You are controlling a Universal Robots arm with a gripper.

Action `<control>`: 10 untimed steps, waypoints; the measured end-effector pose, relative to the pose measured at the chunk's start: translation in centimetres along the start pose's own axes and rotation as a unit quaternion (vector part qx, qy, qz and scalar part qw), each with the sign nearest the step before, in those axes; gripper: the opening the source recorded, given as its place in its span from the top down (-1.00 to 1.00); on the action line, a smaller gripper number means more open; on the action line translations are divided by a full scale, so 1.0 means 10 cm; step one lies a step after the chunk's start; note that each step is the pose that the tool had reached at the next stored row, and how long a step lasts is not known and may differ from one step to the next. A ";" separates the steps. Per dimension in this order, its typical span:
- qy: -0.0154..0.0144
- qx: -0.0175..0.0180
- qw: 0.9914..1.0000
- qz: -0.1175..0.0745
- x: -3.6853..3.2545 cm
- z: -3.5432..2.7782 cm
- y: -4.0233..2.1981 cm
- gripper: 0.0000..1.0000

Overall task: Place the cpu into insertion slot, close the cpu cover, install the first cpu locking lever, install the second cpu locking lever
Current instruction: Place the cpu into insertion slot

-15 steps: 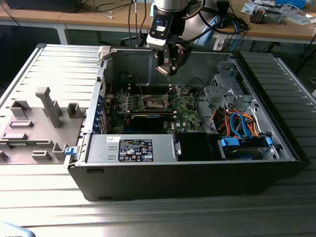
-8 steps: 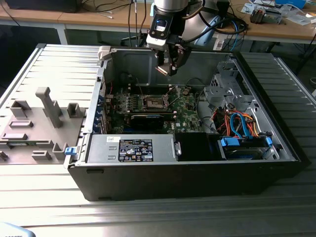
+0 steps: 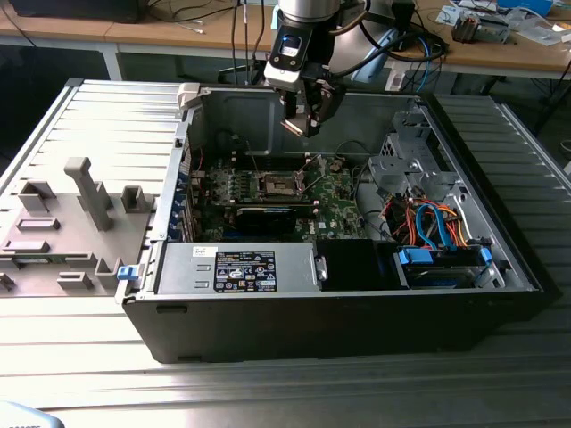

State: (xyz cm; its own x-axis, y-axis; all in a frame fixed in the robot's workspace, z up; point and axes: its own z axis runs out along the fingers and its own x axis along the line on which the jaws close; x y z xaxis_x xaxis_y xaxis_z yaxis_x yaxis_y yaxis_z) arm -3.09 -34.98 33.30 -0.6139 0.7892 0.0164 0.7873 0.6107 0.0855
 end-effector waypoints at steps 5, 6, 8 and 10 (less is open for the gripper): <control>0.000 0.000 1.000 0.001 0.000 0.001 0.000 -0.09; 0.000 0.000 1.000 0.001 0.000 0.001 0.000 -0.09; 0.000 0.000 1.000 0.002 0.000 0.002 0.000 -0.09; 0.000 0.000 1.000 0.002 0.000 0.002 0.000 -0.09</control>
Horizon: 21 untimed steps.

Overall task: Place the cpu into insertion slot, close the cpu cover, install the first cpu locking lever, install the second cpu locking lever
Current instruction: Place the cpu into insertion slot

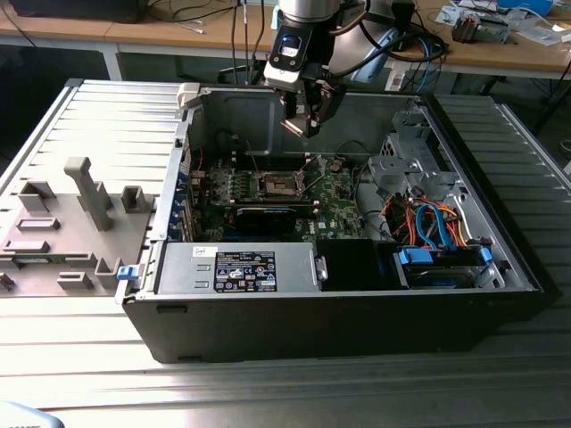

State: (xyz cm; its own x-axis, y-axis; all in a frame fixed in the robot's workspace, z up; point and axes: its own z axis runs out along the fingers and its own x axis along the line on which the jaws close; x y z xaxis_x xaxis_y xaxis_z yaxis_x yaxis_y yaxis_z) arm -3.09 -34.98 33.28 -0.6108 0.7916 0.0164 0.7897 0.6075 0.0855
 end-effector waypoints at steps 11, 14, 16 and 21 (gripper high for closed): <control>0.000 0.000 1.000 0.003 0.000 0.002 0.000 -0.09; 0.000 0.000 1.000 0.004 0.000 0.004 0.000 -0.09; 0.000 0.000 1.000 0.005 0.000 0.004 -0.001 -0.09; -0.001 0.000 1.000 0.006 0.000 0.006 -0.001 -0.09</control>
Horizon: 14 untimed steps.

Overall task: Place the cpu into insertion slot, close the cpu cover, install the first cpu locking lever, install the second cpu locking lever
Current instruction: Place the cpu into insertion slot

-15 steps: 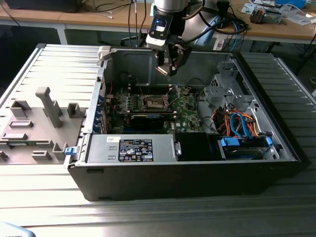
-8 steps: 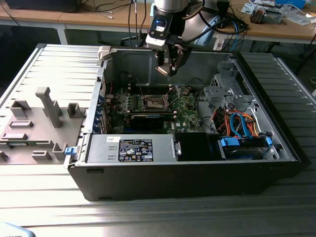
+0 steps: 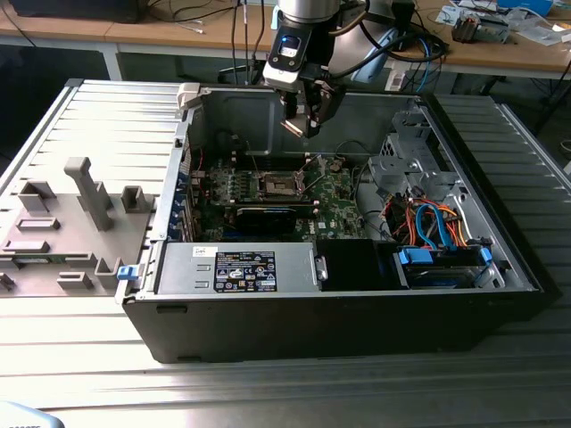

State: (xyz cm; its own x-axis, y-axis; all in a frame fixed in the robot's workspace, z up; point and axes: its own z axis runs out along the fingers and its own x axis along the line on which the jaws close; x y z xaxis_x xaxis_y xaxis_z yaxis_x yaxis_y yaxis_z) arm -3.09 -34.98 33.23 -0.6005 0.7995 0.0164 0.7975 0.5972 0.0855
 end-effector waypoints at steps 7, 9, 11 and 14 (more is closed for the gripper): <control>0.000 0.000 1.000 0.002 0.000 0.001 0.000 -0.09; 0.000 0.000 1.000 0.003 0.000 0.002 0.000 -0.09; 0.000 0.000 1.000 0.004 0.000 0.003 0.000 -0.09; 0.000 0.000 1.000 0.004 0.000 0.003 0.000 -0.09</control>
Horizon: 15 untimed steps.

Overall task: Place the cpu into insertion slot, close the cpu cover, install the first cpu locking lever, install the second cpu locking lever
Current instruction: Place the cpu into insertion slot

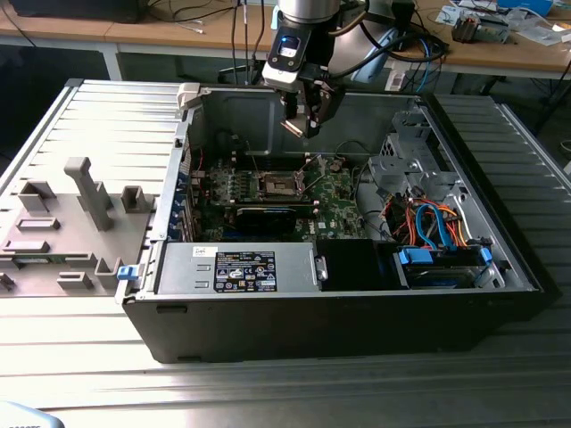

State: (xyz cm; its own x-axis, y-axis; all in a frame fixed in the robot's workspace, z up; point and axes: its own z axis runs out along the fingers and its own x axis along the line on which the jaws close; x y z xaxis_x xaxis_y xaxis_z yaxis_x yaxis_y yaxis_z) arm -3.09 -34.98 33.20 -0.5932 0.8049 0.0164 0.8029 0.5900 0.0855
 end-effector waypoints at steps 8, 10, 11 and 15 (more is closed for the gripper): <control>0.000 0.000 1.000 0.002 0.000 0.001 0.000 -0.09; 0.000 0.000 1.000 0.002 0.000 0.001 0.000 -0.09; 0.000 0.000 1.000 0.002 0.000 0.001 0.000 -0.09; 0.000 0.000 1.000 0.005 0.000 0.003 0.000 -0.09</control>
State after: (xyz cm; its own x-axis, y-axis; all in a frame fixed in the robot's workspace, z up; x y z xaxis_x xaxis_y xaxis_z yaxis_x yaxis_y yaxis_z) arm -3.09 -34.98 33.17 -0.5858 0.8103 0.0164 0.8083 0.5826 0.0855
